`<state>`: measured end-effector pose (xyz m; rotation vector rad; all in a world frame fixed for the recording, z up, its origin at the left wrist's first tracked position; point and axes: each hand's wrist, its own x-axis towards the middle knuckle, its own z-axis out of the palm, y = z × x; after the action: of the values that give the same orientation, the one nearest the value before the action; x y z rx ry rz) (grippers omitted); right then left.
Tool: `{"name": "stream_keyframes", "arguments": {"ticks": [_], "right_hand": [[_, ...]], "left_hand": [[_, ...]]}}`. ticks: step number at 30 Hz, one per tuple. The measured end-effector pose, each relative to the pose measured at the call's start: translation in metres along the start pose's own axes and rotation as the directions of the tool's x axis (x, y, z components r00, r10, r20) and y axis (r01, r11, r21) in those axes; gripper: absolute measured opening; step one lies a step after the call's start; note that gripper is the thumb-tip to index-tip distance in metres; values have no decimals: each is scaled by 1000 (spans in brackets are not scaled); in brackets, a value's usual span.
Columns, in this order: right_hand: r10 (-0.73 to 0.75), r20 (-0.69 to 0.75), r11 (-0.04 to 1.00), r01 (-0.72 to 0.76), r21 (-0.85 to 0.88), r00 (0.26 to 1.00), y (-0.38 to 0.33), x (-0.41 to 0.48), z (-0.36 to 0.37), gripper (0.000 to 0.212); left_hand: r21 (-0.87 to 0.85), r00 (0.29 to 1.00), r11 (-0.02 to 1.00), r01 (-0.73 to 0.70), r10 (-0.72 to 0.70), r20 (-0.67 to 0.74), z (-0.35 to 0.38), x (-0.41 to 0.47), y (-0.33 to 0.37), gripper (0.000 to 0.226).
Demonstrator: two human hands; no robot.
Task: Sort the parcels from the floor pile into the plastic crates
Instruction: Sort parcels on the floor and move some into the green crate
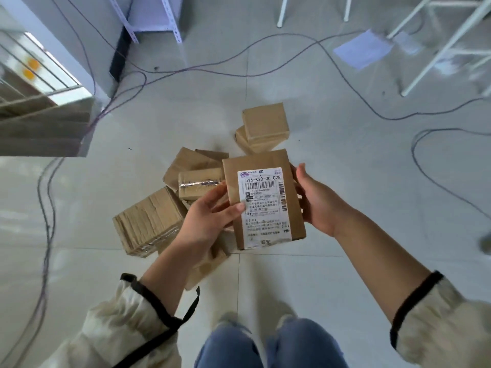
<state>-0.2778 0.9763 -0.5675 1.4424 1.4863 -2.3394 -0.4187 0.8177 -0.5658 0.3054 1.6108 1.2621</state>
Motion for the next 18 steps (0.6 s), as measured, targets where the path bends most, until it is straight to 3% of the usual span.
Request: {"name": "stream_keyframes", "arguments": {"ticks": [8, 13, 18], "right_hand": [[-110, -57, 994, 109, -18, 992, -113, -197, -4, 44], [-200, -177, 976, 213, 55, 964, -137, -283, -6, 38], [-193, -318, 958, 248, 143, 928, -133, -338, -8, 33]], "left_hand": [[144, 992, 989, -16, -2, 126, 63, -120, 163, 39], [216, 986, 975, -55, 18, 168, 100, -175, 211, 39], [320, 933, 937, -143, 20, 360, 121, -210, 242, 22]]}}
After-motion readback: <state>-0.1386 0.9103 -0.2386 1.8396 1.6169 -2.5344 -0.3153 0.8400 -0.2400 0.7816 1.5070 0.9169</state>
